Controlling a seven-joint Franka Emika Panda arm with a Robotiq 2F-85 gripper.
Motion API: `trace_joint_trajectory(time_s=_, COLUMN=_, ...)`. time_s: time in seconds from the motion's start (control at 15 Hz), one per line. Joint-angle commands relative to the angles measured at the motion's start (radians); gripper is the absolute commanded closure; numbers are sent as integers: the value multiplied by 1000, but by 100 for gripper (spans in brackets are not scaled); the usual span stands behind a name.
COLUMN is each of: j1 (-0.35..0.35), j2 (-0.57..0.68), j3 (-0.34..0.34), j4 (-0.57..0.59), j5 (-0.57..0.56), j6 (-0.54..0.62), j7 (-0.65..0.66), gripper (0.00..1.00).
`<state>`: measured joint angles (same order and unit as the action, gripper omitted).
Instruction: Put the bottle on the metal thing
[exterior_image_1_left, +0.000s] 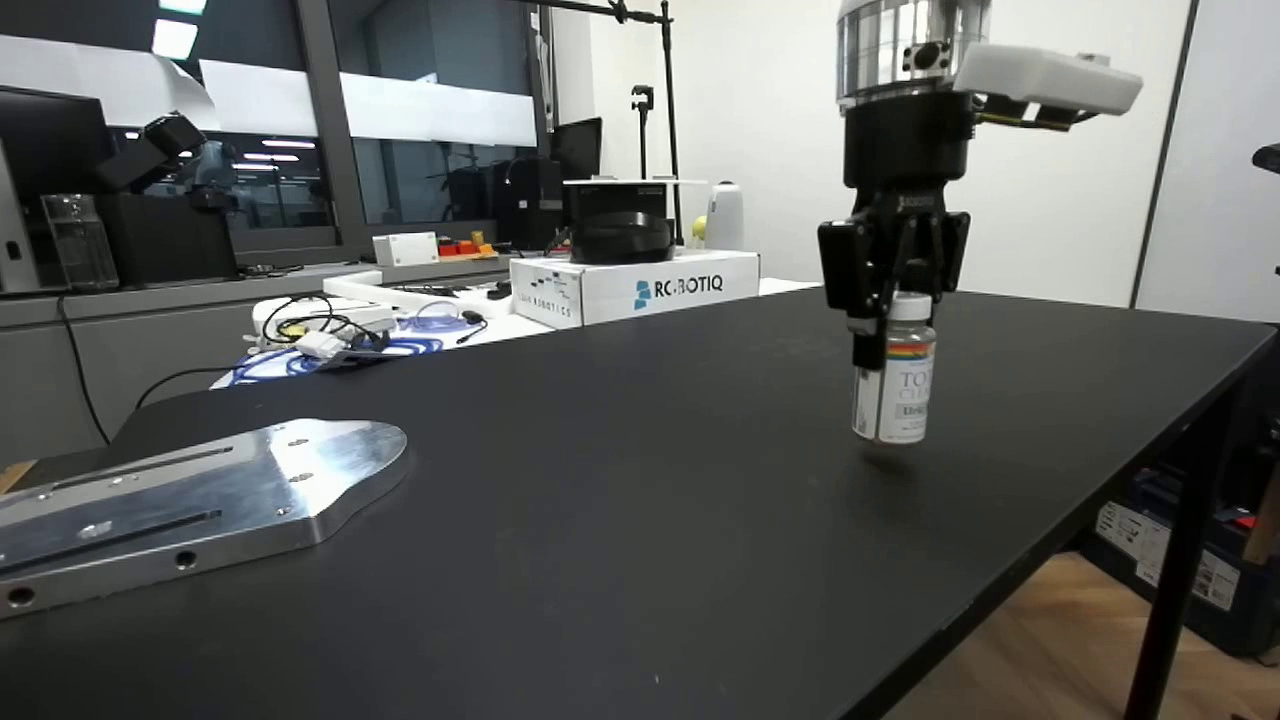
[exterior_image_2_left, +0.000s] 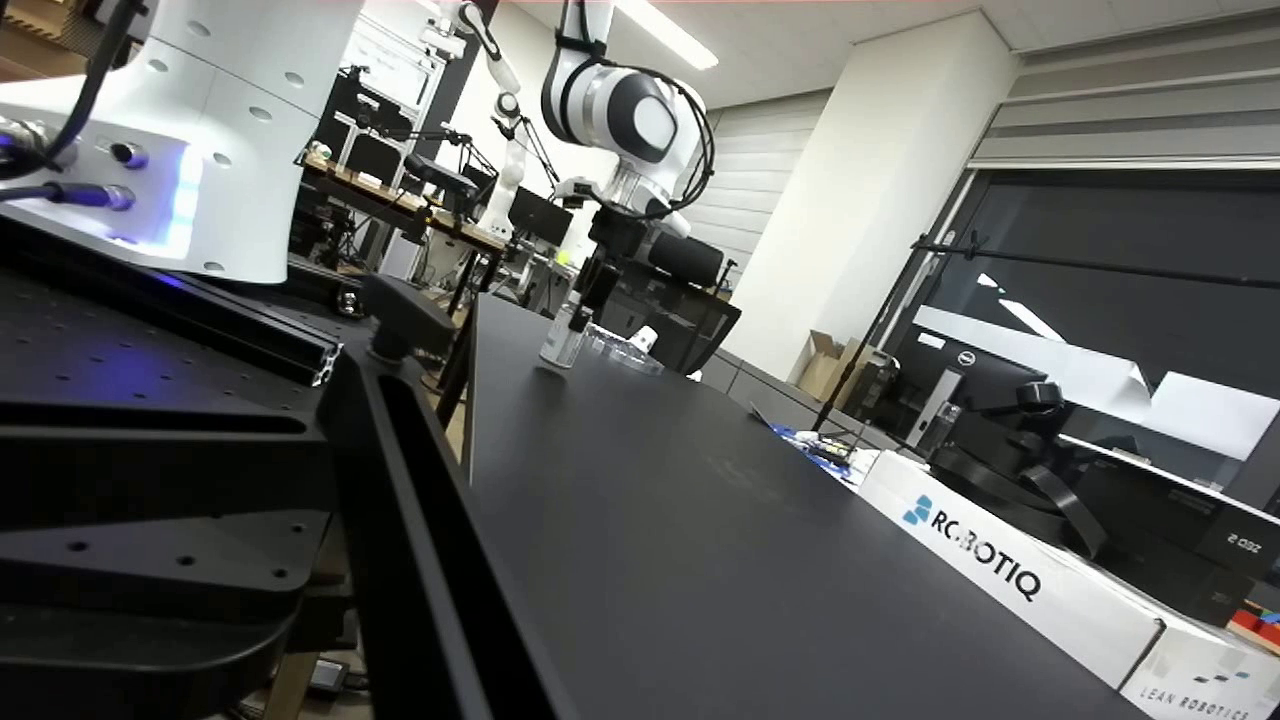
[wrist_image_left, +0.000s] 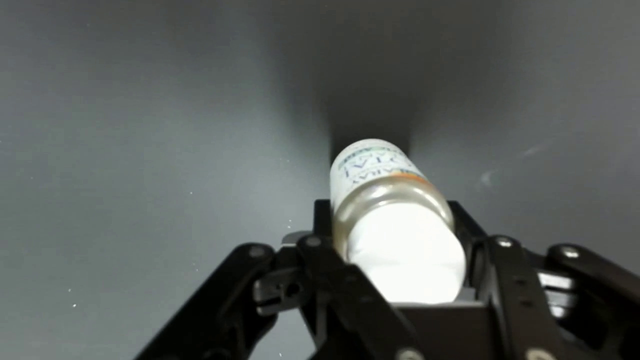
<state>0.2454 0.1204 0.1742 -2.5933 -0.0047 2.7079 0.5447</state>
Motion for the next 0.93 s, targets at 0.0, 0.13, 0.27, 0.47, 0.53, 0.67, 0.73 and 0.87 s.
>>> trace_joint_trajectory(time_s=0.0, j1=-8, j2=-116, j3=14, j4=27, j5=91, j6=-105, j7=-50, gripper=69)
trace_joint_trajectory(time_s=0.13, j1=-14, j2=-177, j3=14, j4=47, j5=120, j6=-173, j7=-53, gripper=69)
trace_joint_trajectory(time_s=0.27, j1=-16, j2=-127, j3=19, j4=41, j5=94, j6=-119, j7=-53, gripper=44)
trace_joint_trajectory(time_s=0.47, j1=-14, j2=-117, j3=21, j4=34, j5=94, j6=-113, j7=-53, gripper=44)
trace_joint_trajectory(time_s=0.53, j1=-13, j2=-108, j3=21, j4=34, j5=93, j6=-110, j7=-53, gripper=44)
trace_joint_trajectory(time_s=0.67, j1=-13, j2=-99, j3=20, j4=34, j5=93, j6=-105, j7=-53, gripper=44)
trace_joint_trajectory(time_s=0.73, j1=-13, j2=-98, j3=20, j4=34, j5=93, j6=-104, j7=-53, gripper=44)
trace_joint_trajectory(time_s=0.87, j1=-13, j2=-98, j3=20, j4=34, j5=93, j6=-103, j7=-54, gripper=44)
